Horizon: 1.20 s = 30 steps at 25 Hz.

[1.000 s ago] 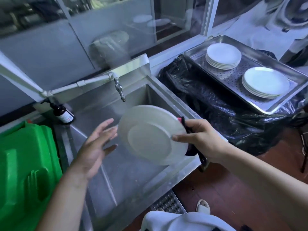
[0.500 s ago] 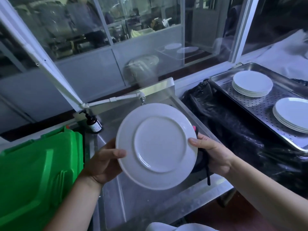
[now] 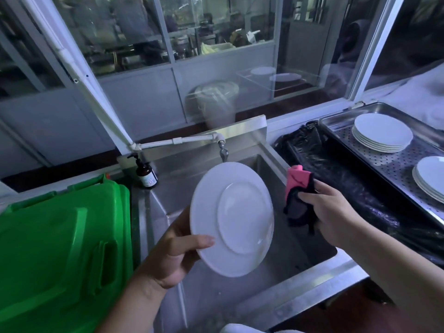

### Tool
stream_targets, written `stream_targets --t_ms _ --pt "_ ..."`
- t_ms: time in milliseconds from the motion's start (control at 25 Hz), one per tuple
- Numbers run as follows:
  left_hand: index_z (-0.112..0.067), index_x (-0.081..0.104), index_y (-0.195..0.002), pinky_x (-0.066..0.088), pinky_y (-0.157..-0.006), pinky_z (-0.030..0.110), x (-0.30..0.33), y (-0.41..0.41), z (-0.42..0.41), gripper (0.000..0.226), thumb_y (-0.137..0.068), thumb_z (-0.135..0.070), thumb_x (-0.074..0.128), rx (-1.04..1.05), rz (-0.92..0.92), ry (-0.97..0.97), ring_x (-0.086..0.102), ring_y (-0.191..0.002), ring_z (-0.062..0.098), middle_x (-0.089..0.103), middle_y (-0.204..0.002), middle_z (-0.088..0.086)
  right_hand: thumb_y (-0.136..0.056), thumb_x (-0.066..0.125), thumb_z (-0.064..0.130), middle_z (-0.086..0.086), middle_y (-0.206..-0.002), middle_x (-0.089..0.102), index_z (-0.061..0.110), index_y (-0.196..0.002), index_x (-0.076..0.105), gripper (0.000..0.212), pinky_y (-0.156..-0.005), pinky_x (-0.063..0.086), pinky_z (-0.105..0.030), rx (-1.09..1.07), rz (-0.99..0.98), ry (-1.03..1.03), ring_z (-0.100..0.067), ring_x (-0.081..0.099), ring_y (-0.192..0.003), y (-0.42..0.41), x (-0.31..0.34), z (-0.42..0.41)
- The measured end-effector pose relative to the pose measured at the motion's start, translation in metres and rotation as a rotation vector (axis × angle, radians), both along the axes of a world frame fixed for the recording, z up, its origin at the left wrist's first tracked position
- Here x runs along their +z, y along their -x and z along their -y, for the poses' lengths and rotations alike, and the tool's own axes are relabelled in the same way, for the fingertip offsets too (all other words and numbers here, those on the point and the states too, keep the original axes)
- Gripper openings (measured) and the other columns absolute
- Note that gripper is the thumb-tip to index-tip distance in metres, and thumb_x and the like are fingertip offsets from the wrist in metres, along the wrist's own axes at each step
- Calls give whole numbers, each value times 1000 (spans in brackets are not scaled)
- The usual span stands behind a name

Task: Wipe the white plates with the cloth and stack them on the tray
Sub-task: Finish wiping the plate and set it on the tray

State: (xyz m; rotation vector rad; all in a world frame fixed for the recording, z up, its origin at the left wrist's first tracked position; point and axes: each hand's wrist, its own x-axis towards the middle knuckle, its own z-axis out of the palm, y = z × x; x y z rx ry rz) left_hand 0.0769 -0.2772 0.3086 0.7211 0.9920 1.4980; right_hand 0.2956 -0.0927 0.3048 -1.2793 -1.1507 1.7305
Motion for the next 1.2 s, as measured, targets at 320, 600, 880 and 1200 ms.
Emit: stream_targets --t_ms 320,600,880,1200 --pt "-37 68 -125 54 -77 43 -19 -8 13 65 -73 2 65 -80 -170 12 67 -107 28 71 -121 15 -93 45 9 21 -74 67 60 -119 62 60 -51 36 -19 212 466 -520 -3 50 -54 81 24 55" --pt "-36 64 -129 58 -76 47 -32 6 31 62 -79 0 66 11 -36 -2 67 -111 35 70 -123 14 -85 37 19 19 -146 52 39 -133 61 58 -116 36 -28 468 473 -1015 -5 40 -142 102 12 125" --pt "-3 52 -143 58 -89 43 -44 -1 41 81 -79 -39 85 106 457 -84 62 -124 37 60 -138 26 -90 42 -1 13 -150 49 28 -135 62 57 -115 38 -39 698 417 -1257 -15 35 -147 74 -4 145" --pt "-10 64 -134 59 -89 48 -39 -28 20 56 -78 -10 67 146 542 -18 68 -113 38 64 -132 26 -79 54 -16 4 -150 50 19 -132 65 64 -115 35 -55 863 460 -1472 -28 32 -148 20 -7 121"
